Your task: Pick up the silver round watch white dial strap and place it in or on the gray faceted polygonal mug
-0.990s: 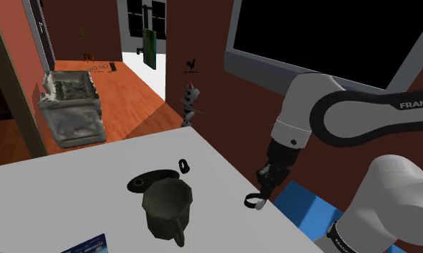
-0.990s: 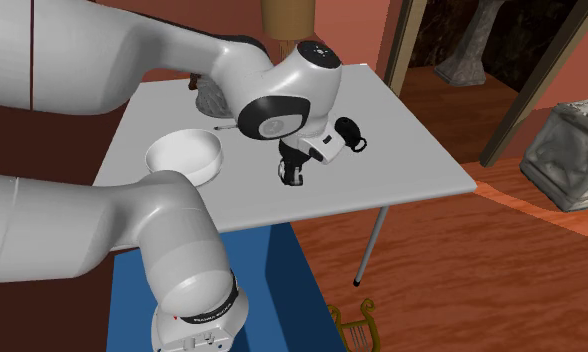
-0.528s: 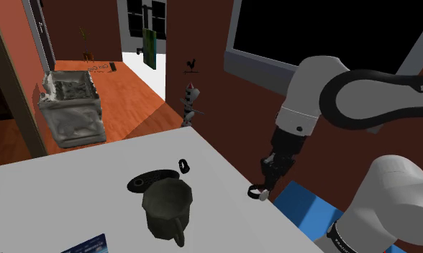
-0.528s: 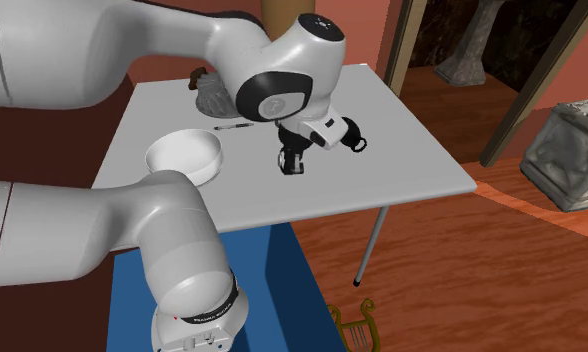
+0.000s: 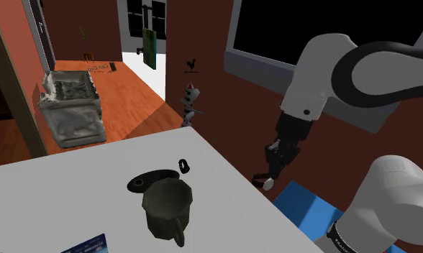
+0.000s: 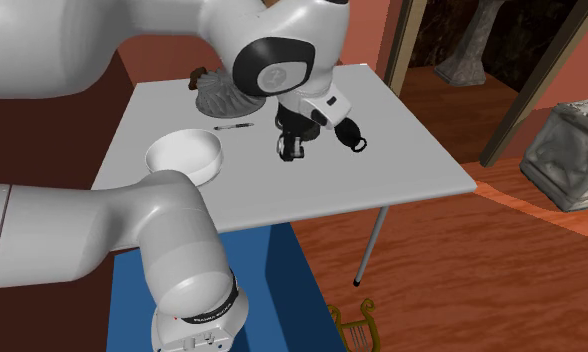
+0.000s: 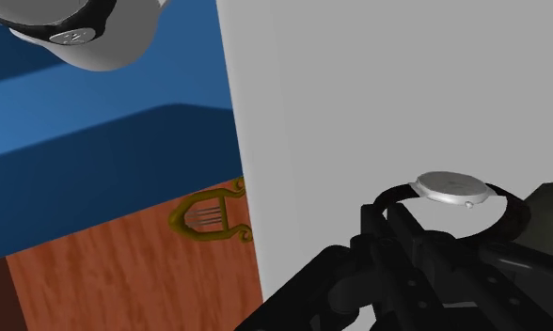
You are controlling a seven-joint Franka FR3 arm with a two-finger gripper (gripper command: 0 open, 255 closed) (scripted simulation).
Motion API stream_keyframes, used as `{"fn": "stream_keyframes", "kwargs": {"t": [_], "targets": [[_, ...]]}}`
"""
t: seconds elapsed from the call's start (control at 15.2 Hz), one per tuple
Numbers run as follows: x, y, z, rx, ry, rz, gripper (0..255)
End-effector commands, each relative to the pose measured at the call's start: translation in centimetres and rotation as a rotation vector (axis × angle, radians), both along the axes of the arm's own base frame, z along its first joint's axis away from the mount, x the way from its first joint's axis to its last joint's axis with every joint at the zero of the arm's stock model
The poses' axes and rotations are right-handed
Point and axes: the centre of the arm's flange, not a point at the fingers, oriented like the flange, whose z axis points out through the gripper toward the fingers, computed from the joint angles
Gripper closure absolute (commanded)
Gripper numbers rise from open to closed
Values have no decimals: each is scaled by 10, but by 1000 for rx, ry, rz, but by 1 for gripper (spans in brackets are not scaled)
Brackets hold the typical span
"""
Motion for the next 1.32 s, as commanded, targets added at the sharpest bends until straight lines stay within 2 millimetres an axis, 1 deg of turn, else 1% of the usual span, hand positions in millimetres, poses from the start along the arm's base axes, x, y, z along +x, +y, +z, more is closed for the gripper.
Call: {"fn": "stream_keyframes", "kwargs": {"t": [0.0, 0.59, 1.25], "targets": [[-1, 0, 11, 0, 1, 0, 255], [-1, 0, 57, 0, 1, 0, 255], [66, 114, 65, 0, 1, 0, 255]]}}
